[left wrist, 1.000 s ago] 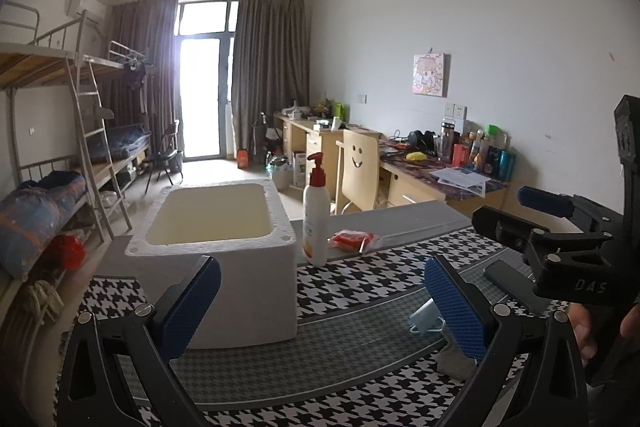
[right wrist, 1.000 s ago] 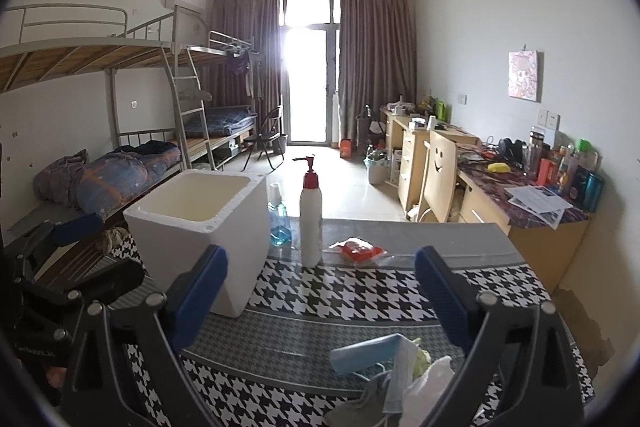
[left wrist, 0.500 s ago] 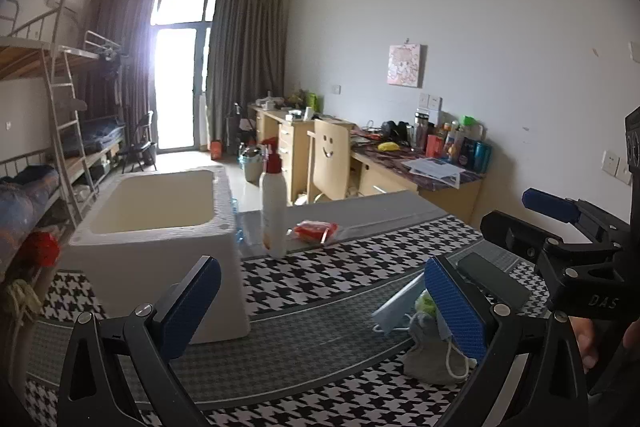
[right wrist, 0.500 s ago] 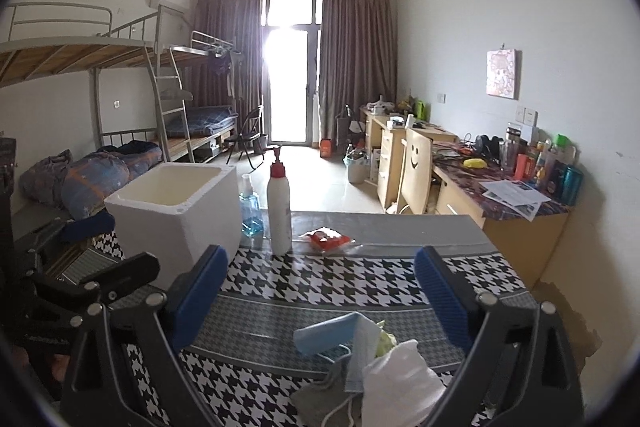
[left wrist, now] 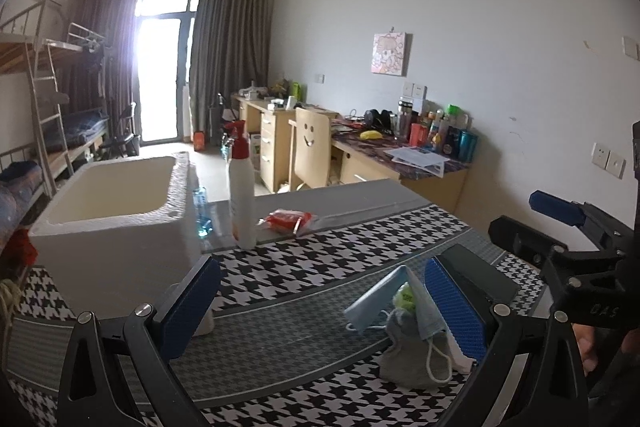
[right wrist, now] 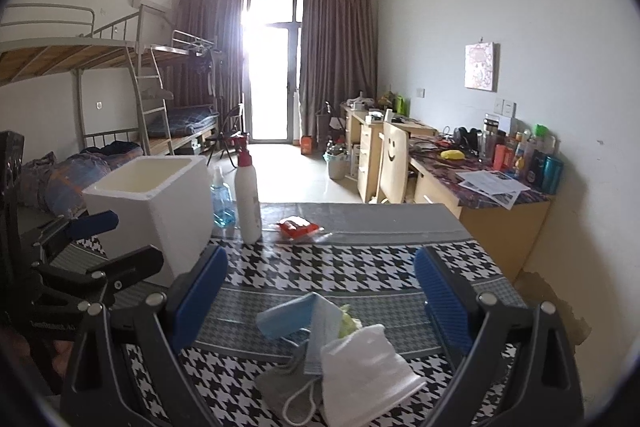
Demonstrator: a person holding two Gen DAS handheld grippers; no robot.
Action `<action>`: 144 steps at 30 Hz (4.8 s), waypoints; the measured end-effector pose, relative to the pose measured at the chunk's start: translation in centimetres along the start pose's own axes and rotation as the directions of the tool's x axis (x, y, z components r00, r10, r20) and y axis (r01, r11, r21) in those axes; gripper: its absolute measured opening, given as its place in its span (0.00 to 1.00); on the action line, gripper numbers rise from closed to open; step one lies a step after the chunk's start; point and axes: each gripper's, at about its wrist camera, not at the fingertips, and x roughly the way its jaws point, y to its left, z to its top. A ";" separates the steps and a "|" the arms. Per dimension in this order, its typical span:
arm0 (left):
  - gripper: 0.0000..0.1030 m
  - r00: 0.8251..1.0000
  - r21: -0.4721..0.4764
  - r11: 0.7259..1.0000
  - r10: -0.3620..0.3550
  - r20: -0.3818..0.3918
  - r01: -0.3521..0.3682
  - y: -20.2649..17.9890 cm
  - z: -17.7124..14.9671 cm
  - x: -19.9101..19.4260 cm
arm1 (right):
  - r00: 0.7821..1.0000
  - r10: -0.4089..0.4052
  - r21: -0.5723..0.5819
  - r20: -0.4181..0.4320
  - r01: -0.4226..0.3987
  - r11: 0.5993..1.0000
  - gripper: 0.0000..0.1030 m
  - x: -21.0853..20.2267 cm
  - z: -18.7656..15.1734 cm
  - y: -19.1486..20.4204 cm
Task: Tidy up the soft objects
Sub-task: 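Move the right tool back toward the white tissue on the table, then grasp the blue face mask with the left gripper while the right gripper grasps the white tissue, then carry the blue mask with the left gripper while the right gripper carries the tissue toward the foam box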
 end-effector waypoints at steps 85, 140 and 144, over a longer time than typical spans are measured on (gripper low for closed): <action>0.05 0.955 -0.075 0.989 -0.142 -0.260 0.127 -7.4 -3.1 12.5 | 0.909 0.114 0.085 -0.402 -0.087 0.993 0.64 7.7 -13.0 -7.5; 0.05 0.995 0.082 0.995 0.061 -0.080 -0.054 -2.7 0.1 3.5 | 0.983 0.119 0.069 -0.137 -0.111 0.991 0.08 3.2 -2.2 -4.9; 0.05 0.995 0.092 0.994 0.070 -0.067 -0.064 -2.2 0.5 3.1 | 0.984 0.127 0.067 -0.123 -0.120 0.991 0.08 3.5 -1.6 -4.1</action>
